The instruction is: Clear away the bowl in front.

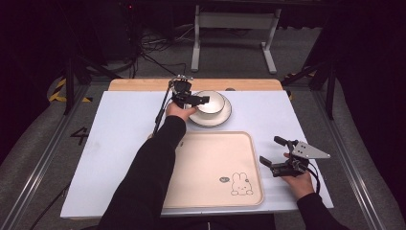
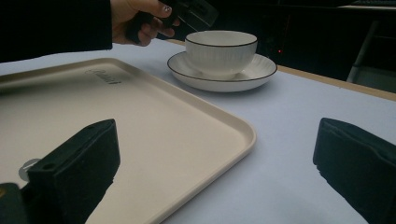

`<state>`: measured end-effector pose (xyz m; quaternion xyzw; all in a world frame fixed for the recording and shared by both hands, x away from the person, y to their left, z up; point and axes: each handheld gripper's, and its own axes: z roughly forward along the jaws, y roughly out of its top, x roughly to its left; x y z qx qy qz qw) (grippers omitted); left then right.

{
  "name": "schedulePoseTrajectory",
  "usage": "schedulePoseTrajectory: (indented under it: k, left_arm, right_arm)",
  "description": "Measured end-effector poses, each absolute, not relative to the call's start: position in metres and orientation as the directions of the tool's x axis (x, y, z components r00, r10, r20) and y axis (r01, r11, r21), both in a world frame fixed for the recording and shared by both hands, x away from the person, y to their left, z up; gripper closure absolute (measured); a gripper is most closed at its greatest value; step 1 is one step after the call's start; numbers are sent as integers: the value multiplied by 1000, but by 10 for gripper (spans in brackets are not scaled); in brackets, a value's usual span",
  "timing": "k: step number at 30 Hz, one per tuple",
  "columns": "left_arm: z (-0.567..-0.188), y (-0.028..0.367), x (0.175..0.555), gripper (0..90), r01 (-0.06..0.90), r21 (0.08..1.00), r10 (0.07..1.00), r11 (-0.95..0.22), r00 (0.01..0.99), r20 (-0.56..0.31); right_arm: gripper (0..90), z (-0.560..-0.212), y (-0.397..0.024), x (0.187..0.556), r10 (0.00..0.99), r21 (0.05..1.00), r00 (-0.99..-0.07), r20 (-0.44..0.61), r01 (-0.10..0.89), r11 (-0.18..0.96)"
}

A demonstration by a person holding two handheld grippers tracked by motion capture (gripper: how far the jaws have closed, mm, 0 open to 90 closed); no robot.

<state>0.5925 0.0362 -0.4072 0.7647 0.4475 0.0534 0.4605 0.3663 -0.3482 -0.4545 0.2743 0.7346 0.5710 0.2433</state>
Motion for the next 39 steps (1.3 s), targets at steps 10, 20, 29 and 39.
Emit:
schedulePoseTrajectory:
  k: [10,20,29,39]
  left_arm:
    - [-417,33,597,158,687,706,749,-172,557,-359]
    - [-422,25,599,337,708,664,785,-240,544,-297]
    - [-425,20,600,496,760,613,815,-216,486,-315]
    - [-425,22,604,686,810,567,831,-152,416,-371]
  right_arm:
    - [11,-454,-348,366,680,973,-732,-39,127,193]
    - [11,-454,-348,366,678,973,-734,-36,128,191]
    - [12,-455,-348,366,678,973,-734,-33,130,188]
    - [14,-455,-349,366,678,974,-735,-28,132,183]
